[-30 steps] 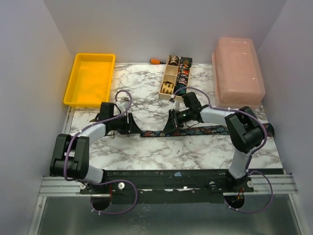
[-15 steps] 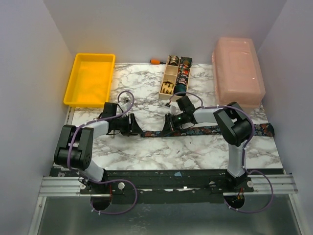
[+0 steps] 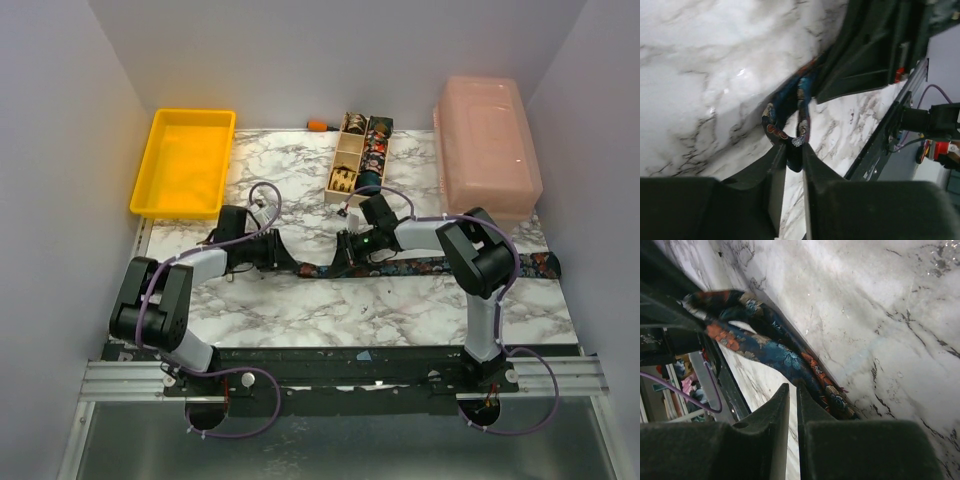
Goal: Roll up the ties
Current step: Roll the tie at the center of the board.
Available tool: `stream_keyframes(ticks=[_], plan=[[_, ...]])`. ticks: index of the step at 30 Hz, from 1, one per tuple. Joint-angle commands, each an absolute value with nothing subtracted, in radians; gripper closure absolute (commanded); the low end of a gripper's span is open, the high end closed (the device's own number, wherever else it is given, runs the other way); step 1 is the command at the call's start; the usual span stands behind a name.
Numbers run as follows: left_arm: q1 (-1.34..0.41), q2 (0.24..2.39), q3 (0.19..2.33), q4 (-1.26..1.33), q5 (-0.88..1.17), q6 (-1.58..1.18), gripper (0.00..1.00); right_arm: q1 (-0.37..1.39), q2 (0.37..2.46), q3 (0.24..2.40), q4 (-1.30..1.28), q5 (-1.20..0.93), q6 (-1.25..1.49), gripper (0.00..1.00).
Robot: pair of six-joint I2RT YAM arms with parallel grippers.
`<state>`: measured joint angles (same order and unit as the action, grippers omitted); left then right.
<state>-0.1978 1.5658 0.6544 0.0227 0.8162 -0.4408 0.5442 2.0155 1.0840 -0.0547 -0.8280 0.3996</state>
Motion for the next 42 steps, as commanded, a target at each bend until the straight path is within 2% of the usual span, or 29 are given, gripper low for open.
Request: stream_keyframes(ticks=[1, 5, 12, 18, 23, 28, 32, 35, 38, 40, 42], plan=[[-0.261, 1.47, 0.665, 0.099, 0.879, -0.489, 0.87, 0.551, 2.068, 1.094, -0.103, -0.71, 0.364, 0.85], [-0.325, 1.48, 0.702, 0.11, 0.874, -0.531, 1.0, 0.551, 2.048, 1.103, -0.112, -0.713, 0.366, 0.85], [-0.387, 1.553, 0.761, 0.161, 0.865, -0.594, 1.0, 0.548, 1.976, 1.107, -0.148, -0.729, 0.353, 0.85], [-0.394, 1.586, 0.799, 0.134, 0.863, -0.588, 1.0, 0.523, 1.884, 1.112, -0.295, -0.724, 0.26, 0.82], [-0.425, 1.621, 0.826, 0.149, 0.86, -0.601, 1.0, 0.466, 1.816, 1.077, -0.421, -0.788, 0.164, 0.7], [-0.459, 1.683, 0.858, 0.178, 0.862, -0.624, 1.0, 0.442, 1.75, 1.046, -0.424, -0.82, 0.161, 0.52], [-0.484, 1.753, 0.896, 0.207, 0.875, -0.651, 0.99, 0.44, 1.766, 1.042, -0.408, -0.843, 0.174, 0.47], [-0.493, 1.81, 0.922, 0.238, 0.898, -0.692, 0.91, 0.439, 1.789, 1.04, -0.402, -0.843, 0.173, 0.43], [-0.493, 1.855, 0.94, 0.249, 0.92, -0.729, 0.69, 0.44, 1.806, 1.042, -0.389, -0.833, 0.184, 0.41], [-0.492, 1.877, 0.949, 0.245, 0.921, -0.744, 0.62, 0.44, 1.817, 1.045, -0.379, -0.819, 0.194, 0.41], [-0.492, 1.899, 0.955, 0.247, 0.927, -0.758, 0.6, 0.439, 1.828, 1.047, -0.366, -0.808, 0.206, 0.41]])
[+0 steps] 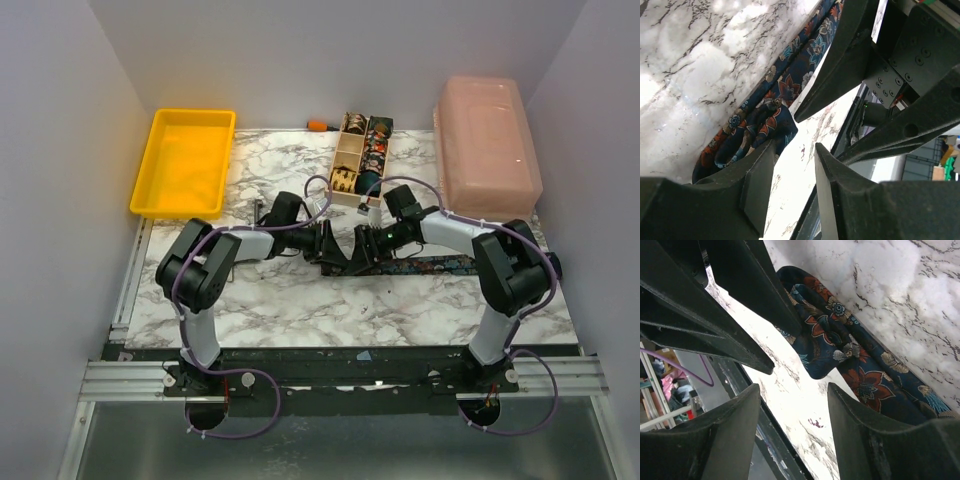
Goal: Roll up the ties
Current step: Roll the tie at the center of the board.
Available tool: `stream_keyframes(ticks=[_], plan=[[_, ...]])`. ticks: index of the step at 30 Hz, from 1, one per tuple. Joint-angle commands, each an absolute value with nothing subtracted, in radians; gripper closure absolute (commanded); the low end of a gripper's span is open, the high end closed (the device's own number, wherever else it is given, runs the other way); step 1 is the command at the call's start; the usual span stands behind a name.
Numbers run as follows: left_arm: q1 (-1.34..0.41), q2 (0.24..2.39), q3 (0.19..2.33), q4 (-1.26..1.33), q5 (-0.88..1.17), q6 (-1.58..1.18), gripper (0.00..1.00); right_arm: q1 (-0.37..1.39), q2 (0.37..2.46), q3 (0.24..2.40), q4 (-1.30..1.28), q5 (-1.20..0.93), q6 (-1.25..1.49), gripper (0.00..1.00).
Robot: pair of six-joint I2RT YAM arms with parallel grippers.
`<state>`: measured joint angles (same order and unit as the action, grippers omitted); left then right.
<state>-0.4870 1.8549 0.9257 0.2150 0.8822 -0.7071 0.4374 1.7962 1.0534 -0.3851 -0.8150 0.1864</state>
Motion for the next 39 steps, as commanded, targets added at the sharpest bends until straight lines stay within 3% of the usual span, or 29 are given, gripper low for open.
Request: stream_keyframes(ticks=[1, 12, 21, 28, 30, 32, 35, 39], plan=[[-0.492, 1.908, 0.957, 0.254, 0.932, -0.767, 0.6, 0.44, 1.834, 1.048, -0.36, -0.801, 0.212, 0.41], [-0.493, 1.944, 0.961, 0.284, 0.947, -0.799, 0.77, 0.439, 1.891, 1.072, -0.303, -0.749, 0.272, 0.48], [-0.493, 1.951, 0.951, 0.298, 0.942, -0.802, 0.78, 0.427, 1.877, 1.078, -0.273, -0.784, 0.317, 0.5], [-0.493, 1.962, 0.951, 0.3, 0.944, -0.802, 0.8, 0.428, 1.883, 1.094, -0.278, -0.721, 0.328, 0.68], [-0.492, 1.967, 0.955, 0.301, 0.946, -0.802, 0.8, 0.428, 1.891, 1.086, -0.279, -0.689, 0.321, 0.78], [-0.489, 1.957, 0.954, 0.321, 0.954, -0.802, 0.76, 0.427, 1.902, 1.078, -0.28, -0.665, 0.315, 0.87], [-0.474, 1.902, 0.922, 0.415, 0.961, -0.821, 0.63, 0.426, 1.924, 1.074, -0.299, -0.636, 0.294, 0.99], [-0.463, 1.849, 0.885, 0.499, 0.988, -0.853, 0.55, 0.422, 1.946, 1.065, -0.311, -0.62, 0.277, 1.0]])
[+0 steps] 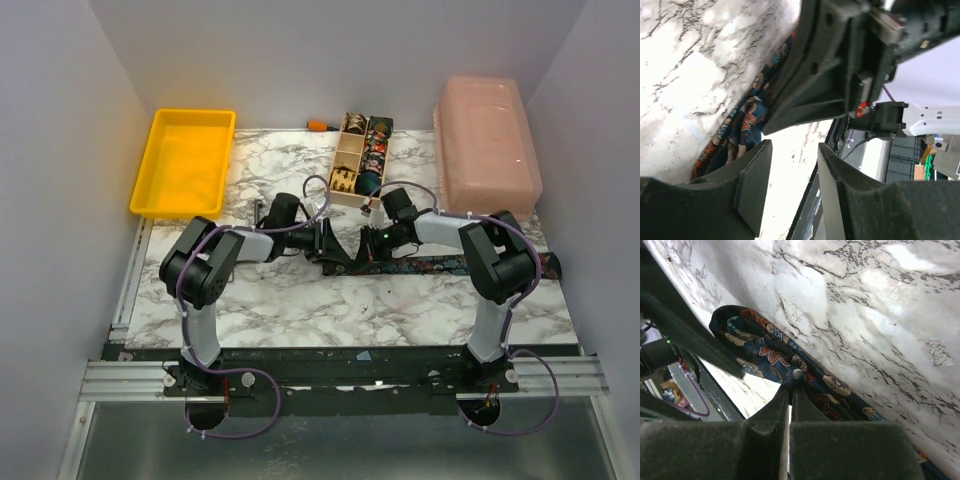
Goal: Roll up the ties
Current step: Roll the tie at the center of the board.
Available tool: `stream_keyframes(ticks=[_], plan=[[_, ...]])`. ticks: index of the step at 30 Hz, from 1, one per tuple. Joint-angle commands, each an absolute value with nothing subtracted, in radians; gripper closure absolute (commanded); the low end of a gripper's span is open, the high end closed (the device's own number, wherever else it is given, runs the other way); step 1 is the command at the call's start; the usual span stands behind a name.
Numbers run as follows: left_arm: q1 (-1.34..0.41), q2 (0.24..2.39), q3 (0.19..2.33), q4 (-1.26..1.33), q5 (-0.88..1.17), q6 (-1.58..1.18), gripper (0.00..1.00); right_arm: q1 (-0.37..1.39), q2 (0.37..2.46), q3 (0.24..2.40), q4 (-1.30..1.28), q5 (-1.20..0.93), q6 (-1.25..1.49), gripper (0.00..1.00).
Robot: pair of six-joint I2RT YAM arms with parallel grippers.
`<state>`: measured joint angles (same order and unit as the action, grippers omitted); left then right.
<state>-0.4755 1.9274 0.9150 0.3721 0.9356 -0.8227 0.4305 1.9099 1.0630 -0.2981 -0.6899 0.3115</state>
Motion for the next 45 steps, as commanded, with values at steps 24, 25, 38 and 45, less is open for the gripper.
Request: stream_keyframes(ticks=[24, 25, 38, 45], plan=[[-0.43, 1.796, 0.88, 0.293, 0.889, -0.584, 0.33, 0.42, 1.967, 1.043, -0.32, -0.629, 0.258, 1.0], [-0.43, 1.728, 0.868, 0.25, 0.864, -0.499, 0.31, 0.42, 1.963, 1.039, -0.315, -0.634, 0.254, 1.0], [-0.526, 1.411, 0.833, -0.035, 0.745, 0.275, 0.27, 0.42, 1.901, 1.006, -0.29, -0.713, 0.264, 1.0], [-0.62, 1.493, 1.106, -0.482, 0.58, 0.736, 0.2, 0.42, 1.924, 1.017, -0.286, -0.731, 0.271, 1.0]])
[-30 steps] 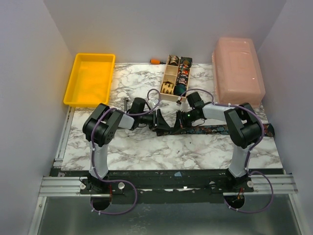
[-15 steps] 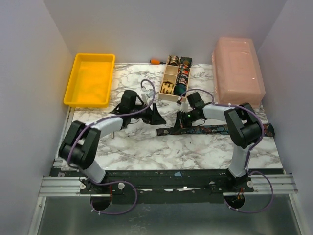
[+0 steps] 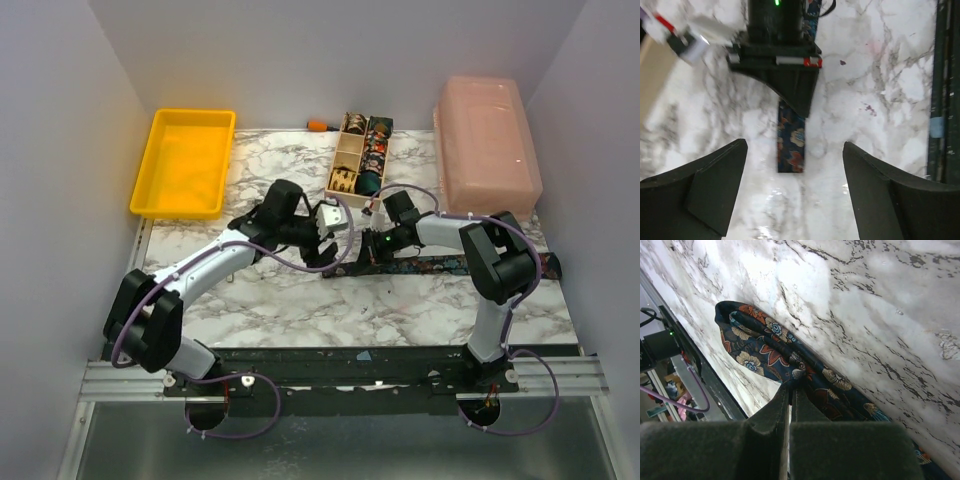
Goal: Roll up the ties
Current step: Roll the tie at the center of the board.
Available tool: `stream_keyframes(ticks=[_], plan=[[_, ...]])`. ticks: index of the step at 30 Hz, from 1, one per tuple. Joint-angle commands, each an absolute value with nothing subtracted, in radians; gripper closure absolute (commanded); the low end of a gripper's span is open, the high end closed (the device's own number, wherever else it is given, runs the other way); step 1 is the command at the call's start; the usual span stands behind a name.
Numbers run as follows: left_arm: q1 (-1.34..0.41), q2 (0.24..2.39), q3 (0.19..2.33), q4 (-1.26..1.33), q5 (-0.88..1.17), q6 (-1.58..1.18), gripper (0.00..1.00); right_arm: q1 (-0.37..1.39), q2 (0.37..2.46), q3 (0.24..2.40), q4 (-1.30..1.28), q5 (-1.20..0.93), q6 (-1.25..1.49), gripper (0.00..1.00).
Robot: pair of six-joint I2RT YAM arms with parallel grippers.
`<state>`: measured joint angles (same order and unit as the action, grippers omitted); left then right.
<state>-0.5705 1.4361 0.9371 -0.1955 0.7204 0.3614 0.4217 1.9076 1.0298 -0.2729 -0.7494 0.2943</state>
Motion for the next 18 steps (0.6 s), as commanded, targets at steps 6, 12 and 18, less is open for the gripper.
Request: stream_keyframes(ticks=[6, 12, 18], plan=[[-0.682, 1.609, 1.062, -0.453, 0.448, 0.886, 0.22, 0.418, 1.936, 1.02, -0.277, -0.749, 0.28, 1.0], [-0.752, 1.751, 1.19, -0.541, 0.343, 0.885, 0.23, 0.417, 1.927, 1.019, -0.27, -0.76, 0.285, 1.0], [-0.796, 1.822, 1.212, -0.522, 0.233, 0.907, 0.27, 0.414, 1.911, 0.998, -0.252, -0.776, 0.296, 1.0]])
